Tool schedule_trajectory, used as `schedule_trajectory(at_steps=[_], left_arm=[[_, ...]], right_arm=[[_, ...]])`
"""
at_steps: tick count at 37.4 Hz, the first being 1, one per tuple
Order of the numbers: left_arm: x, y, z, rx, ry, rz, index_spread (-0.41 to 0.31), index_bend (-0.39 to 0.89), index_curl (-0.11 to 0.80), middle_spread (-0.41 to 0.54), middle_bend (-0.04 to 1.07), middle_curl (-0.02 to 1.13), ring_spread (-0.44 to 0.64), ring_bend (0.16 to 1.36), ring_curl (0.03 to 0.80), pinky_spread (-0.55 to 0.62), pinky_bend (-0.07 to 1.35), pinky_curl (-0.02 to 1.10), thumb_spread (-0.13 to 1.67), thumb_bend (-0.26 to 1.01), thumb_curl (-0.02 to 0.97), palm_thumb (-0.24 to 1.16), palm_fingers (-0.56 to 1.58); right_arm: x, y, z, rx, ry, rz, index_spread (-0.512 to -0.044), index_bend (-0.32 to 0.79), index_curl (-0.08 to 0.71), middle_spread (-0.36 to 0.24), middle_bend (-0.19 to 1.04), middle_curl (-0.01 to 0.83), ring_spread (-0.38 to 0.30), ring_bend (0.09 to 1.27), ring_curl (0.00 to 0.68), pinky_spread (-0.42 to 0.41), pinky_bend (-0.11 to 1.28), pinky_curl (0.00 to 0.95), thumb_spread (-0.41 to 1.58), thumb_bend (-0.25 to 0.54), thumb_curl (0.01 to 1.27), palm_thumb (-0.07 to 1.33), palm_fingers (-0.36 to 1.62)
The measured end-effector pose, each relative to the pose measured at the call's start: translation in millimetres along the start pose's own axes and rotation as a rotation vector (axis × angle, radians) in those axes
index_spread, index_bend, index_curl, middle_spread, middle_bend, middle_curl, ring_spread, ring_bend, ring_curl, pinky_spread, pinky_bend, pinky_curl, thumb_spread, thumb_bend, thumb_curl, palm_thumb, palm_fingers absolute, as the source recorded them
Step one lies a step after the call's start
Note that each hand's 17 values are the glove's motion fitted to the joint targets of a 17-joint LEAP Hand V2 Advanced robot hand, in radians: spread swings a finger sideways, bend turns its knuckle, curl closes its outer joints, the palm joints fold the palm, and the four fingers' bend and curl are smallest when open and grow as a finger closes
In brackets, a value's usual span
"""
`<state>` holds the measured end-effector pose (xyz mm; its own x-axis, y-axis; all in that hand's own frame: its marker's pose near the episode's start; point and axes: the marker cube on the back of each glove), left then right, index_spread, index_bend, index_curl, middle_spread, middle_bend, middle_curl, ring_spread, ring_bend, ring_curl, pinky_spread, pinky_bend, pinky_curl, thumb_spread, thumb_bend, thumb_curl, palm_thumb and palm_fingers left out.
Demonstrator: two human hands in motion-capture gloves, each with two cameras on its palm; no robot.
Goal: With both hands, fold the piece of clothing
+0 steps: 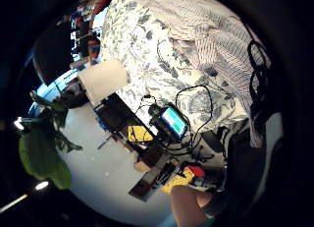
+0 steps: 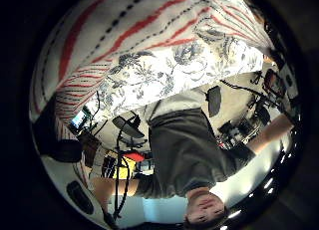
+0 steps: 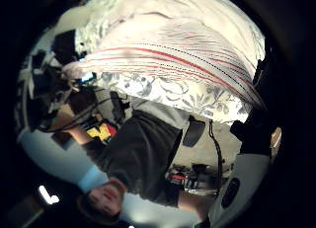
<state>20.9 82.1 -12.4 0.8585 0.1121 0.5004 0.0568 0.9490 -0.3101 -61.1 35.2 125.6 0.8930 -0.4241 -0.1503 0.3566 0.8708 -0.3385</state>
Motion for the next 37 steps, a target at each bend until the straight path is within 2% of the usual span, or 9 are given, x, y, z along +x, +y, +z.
schedule_trajectory(at_steps=[2, 8, 12, 15, 19, 24, 28, 33, 37], left_arm=[[-2, -5, -2, 0.042, 0.018, 0.040, -0.260, 0.14, 0.434, -0.278, 0.19, 0.54, -0.36, 0.61, 0.457, -0.49, 0.73, 0.41, 1.59, 0.44, 0.277, 0.72, 1.18], [-14, -21, -2, -0.010, 0.070, 0.026, -0.258, 0.14, 0.431, -0.275, 0.19, 0.54, -0.36, 0.61, 0.459, -0.49, 0.73, 0.41, 1.59, 0.46, 0.274, 0.72, 1.18], [-25, -22, -6, -0.080, 0.113, -0.095, -0.256, 0.13, 0.425, -0.273, 0.19, 0.55, -0.36, 0.62, 0.461, -0.49, 0.74, 0.42, 1.59, 0.47, 0.273, 0.71, 1.19], [-32, -34, -13, -0.042, 0.156, -0.113, -0.255, 0.13, 0.422, -0.273, 0.19, 0.55, -0.36, 0.62, 0.461, -0.49, 0.75, 0.42, 1.59, 0.48, 0.272, 0.71, 1.19], [-48, -43, -26, -0.064, 0.208, -0.257, -0.249, 0.12, 0.416, -0.271, 0.20, 0.56, -0.35, 0.63, 0.466, -0.48, 0.76, 0.42, 1.59, 0.48, 0.276, 0.69, 1.20], [-63, -56, -45, 0.002, 0.240, -0.230, -0.241, 0.12, 0.409, -0.272, 0.21, 0.57, -0.35, 0.64, 0.470, -0.47, 0.76, 0.43, 1.59, 0.48, 0.283, 0.67, 1.20], [-68, -54, -54, -0.035, 0.278, -0.226, -0.240, 0.12, 0.401, -0.275, 0.23, 0.58, -0.35, 0.65, 0.473, -0.46, 0.77, 0.44, 1.58, 0.48, 0.294, 0.67, 1.21], [-65, -23, -62, -0.028, 0.298, -0.346, -0.240, 0.12, 0.393, -0.278, 0.25, 0.60, -0.35, 0.67, 0.480, -0.45, 0.78, 0.44, 1.58, 0.48, 0.309, 0.65, 1.21], [-69, -40, -60, 0.044, 0.327, -0.375, -0.240, 0.13, 0.393, -0.283, 0.26, 0.60, -0.34, 0.67, 0.484, -0.45, 0.79, 0.45, 1.58, 0.48, 0.324, 0.63, 1.21]], right_arm=[[-2, 1, -4, -0.003, -0.005, -0.010, -0.277, 0.15, 0.456, -0.204, 0.32, 0.571, -0.244, 0.62, 0.494, -0.313, 0.61, 0.419, 0.43, 0.013, 0.75, 1.10, 1.21], [1, -5, -16, -0.017, 0.001, 0.020, -0.278, 0.15, 0.463, -0.209, 0.32, 0.577, -0.244, 0.61, 0.495, -0.313, 0.61, 0.419, 0.42, -0.006, 0.77, 1.11, 1.20], [6, -13, -25, -0.037, 0.015, 0.054, -0.278, 0.15, 0.466, -0.211, 0.32, 0.581, -0.244, 0.61, 0.496, -0.313, 0.61, 0.419, 0.41, -0.014, 0.78, 1.11, 1.20], [5, -13, -36, -0.043, 0.029, 0.067, -0.279, 0.15, 0.469, -0.212, 0.31, 0.583, -0.245, 0.61, 0.497, -0.309, 0.61, 0.420, 0.41, -0.014, 0.79, 1.11, 1.20], [9, -23, -53, -0.041, 0.032, 0.099, -0.279, 0.15, 0.472, -0.208, 0.31, 0.584, -0.241, 0.61, 0.499, -0.311, 0.61, 0.417, 0.41, -0.016, 0.81, 1.11, 1.20], [13, -36, -76, -0.040, 0.005, 0.138, -0.279, 0.15, 0.475, -0.206, 0.30, 0.586, -0.238, 0.60, 0.499, -0.306, 0.61, 0.415, 0.41, -0.017, 0.82, 1.10, 1.20], [29, -54, -91, -0.032, -0.017, 0.322, -0.279, 0.15, 0.477, -0.209, 0.30, 0.587, -0.236, 0.60, 0.500, -0.305, 0.61, 0.415, 0.41, -0.017, 0.83, 1.10, 1.20], [29, -62, -106, 0.019, -0.045, 0.263, -0.277, 0.15, 0.478, -0.210, 0.30, 0.588, -0.233, 0.60, 0.500, -0.304, 0.61, 0.414, 0.41, -0.017, 0.84, 1.10, 1.20], [8, -33, -113, 0.086, -0.050, 0.289, -0.276, 0.14, 0.475, -0.210, 0.30, 0.590, -0.232, 0.60, 0.501, -0.301, 0.61, 0.414, 0.41, -0.016, 0.84, 1.10, 1.20]])
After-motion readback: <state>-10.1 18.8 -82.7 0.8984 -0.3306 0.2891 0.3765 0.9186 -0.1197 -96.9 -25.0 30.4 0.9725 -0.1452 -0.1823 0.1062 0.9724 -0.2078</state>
